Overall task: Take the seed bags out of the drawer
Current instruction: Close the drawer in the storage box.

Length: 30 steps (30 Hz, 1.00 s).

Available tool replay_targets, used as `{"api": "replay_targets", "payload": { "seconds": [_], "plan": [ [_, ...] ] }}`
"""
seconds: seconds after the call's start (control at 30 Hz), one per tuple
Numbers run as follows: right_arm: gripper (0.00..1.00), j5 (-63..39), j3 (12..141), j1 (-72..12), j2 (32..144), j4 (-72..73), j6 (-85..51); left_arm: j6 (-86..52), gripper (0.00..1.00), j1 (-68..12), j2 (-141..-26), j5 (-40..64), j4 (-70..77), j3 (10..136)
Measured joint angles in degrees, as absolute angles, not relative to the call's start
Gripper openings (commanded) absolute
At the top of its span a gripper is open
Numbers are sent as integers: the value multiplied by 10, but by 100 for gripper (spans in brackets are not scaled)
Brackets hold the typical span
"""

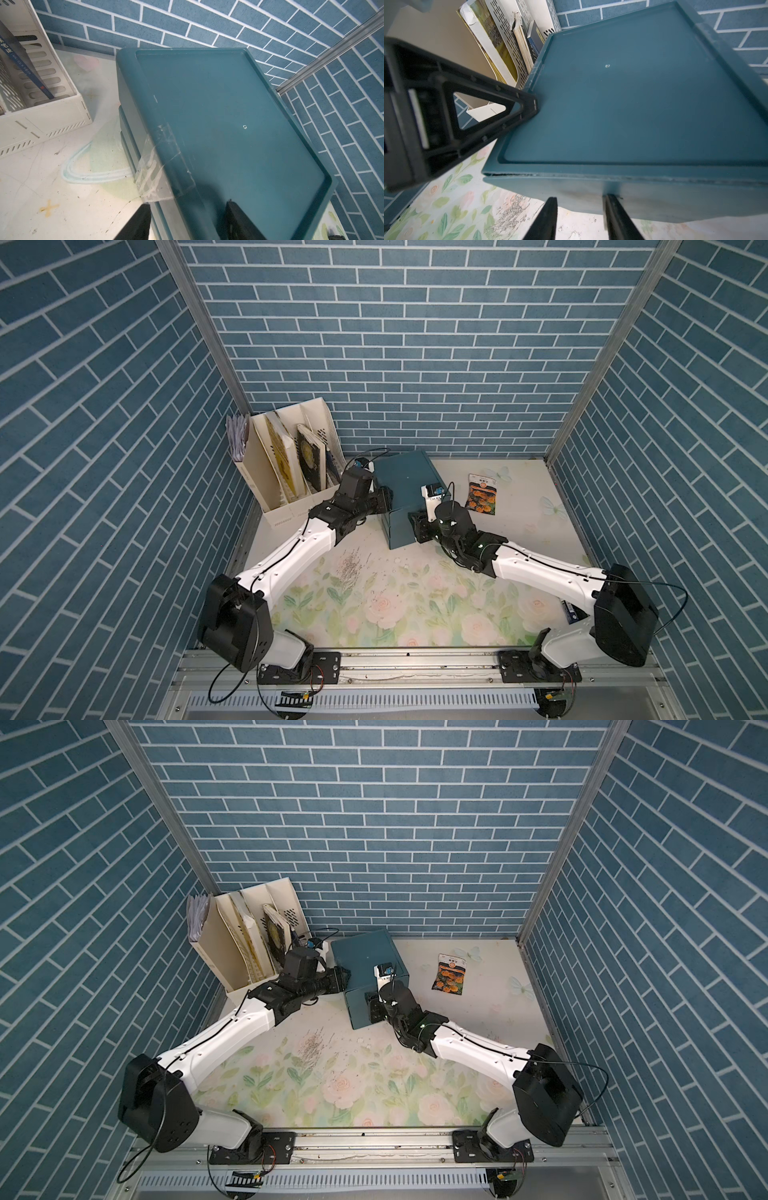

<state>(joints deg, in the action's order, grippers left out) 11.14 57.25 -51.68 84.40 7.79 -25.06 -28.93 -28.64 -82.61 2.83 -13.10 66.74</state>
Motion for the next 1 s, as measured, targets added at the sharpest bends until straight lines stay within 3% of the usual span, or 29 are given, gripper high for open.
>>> {"api": "replay_targets", "payload": {
  "seconds": [0.4, 0.8, 1.0],
  "plan": [
    [46, 107, 575, -514, 852, 86, -251, -287, 62, -286, -826, 31, -133, 668],
    [72, 30, 497, -500, 809, 81, -298, -287, 61, -286, -826, 30, -133, 668],
    [74, -34, 437, -469, 791, 106, -350, -287, 61, -286, -826, 31, -133, 668]
  ]
}}
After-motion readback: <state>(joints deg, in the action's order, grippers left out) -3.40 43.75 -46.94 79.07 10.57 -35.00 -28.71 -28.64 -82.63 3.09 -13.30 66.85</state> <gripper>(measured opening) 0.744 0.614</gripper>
